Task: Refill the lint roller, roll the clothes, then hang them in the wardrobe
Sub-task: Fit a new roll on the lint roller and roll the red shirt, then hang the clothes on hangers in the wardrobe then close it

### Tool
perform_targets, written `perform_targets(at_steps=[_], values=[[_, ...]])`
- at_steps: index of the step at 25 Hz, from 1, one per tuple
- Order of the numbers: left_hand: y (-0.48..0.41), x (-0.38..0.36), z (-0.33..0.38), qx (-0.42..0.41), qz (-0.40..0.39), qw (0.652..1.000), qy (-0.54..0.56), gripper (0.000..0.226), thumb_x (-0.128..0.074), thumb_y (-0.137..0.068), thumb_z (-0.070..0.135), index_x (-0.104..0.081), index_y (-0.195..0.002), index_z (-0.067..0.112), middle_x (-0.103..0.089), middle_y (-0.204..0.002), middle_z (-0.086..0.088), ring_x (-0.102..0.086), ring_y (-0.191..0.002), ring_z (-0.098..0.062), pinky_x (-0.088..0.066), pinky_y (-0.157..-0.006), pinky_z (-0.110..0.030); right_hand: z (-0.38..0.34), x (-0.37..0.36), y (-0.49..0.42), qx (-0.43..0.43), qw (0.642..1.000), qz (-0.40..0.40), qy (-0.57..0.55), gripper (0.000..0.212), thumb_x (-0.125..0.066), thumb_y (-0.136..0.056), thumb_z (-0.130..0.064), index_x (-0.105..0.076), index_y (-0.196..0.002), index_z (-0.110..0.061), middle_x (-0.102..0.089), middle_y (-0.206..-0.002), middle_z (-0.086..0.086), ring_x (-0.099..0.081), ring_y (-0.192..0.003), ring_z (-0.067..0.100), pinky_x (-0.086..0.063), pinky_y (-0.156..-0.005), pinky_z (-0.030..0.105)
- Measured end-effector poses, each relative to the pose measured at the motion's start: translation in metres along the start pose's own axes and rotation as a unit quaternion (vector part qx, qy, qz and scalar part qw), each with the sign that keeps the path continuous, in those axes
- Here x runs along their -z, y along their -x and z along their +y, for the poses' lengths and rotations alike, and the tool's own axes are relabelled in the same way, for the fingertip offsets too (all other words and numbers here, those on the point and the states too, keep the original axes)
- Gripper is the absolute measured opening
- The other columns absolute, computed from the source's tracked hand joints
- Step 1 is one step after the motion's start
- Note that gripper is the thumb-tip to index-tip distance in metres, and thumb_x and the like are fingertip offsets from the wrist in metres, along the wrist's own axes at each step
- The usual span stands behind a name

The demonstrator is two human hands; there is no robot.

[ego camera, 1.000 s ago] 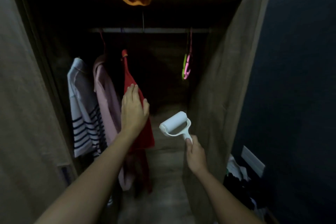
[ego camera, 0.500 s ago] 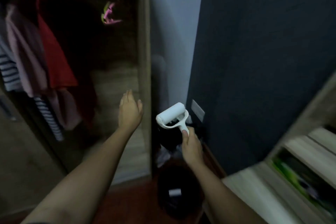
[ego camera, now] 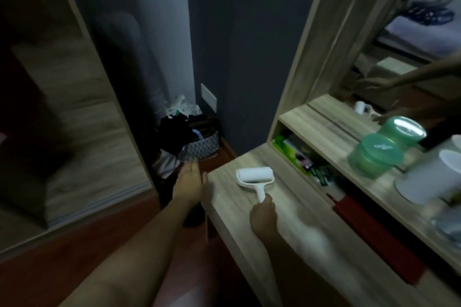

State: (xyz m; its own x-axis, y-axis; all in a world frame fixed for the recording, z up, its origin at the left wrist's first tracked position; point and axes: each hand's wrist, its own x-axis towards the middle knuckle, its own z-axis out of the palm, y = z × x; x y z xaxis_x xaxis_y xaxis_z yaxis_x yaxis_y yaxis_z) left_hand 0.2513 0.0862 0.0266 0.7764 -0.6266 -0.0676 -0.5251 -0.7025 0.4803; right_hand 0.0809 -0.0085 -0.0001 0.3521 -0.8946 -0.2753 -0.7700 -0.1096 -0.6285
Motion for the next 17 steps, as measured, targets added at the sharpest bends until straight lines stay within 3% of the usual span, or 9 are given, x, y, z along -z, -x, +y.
perform_targets(at_steps=[3, 9, 13, 17], values=[[0.013, -0.040, 0.023, -0.037, -0.091, 0.994, -0.043, 0.062, -0.035, -0.100, 0.031, -0.010, -0.149, 0.003, -0.005, -0.158, -0.016, -0.005, -0.147, -0.027, -0.012, -0.118, -0.036, 0.020, 0.000, -0.008, -0.041, 0.999, 0.010, 0.003, 0.046, -0.040, -0.092, -0.003, -0.035, -0.137, -0.003, -0.049, -0.132, 0.019, -0.048, -0.121, 0.033, -0.039, -0.100, 0.042], [0.018, -0.091, 0.042, -0.074, -0.159, 0.981, -0.079, 0.066, -0.028, -0.099, 0.043, -0.005, -0.151, 0.008, 0.002, -0.159, -0.012, 0.003, -0.147, -0.025, -0.006, -0.118, -0.036, 0.030, 0.001, -0.028, -0.065, 0.998, 0.003, 0.027, 0.049, -0.042, -0.092, -0.004, -0.030, -0.140, -0.007, -0.042, -0.136, 0.019, -0.046, -0.122, 0.032, -0.039, -0.099, 0.041], [0.018, -0.113, 0.043, -0.055, -0.171, 0.977, -0.111, 0.068, -0.019, -0.099, 0.047, 0.001, -0.150, 0.006, 0.008, -0.159, -0.012, 0.009, -0.146, -0.027, -0.005, -0.118, -0.042, 0.034, 0.001, -0.035, -0.022, 0.997, 0.032, 0.068, 0.045, -0.040, -0.096, -0.014, -0.030, -0.139, -0.006, -0.041, -0.132, 0.017, -0.050, -0.112, 0.026, -0.042, -0.091, 0.029], [0.024, -0.122, 0.047, -0.041, -0.148, 0.978, -0.143, 0.071, -0.017, -0.098, 0.050, 0.006, -0.149, 0.006, 0.013, -0.158, -0.013, 0.013, -0.146, -0.028, -0.001, -0.117, -0.043, 0.040, 0.001, -0.036, -0.010, 0.993, 0.067, 0.098, 0.046, -0.038, -0.097, -0.026, -0.033, -0.140, -0.011, -0.044, -0.129, 0.014, -0.046, -0.117, 0.025, -0.043, -0.088, 0.032]])
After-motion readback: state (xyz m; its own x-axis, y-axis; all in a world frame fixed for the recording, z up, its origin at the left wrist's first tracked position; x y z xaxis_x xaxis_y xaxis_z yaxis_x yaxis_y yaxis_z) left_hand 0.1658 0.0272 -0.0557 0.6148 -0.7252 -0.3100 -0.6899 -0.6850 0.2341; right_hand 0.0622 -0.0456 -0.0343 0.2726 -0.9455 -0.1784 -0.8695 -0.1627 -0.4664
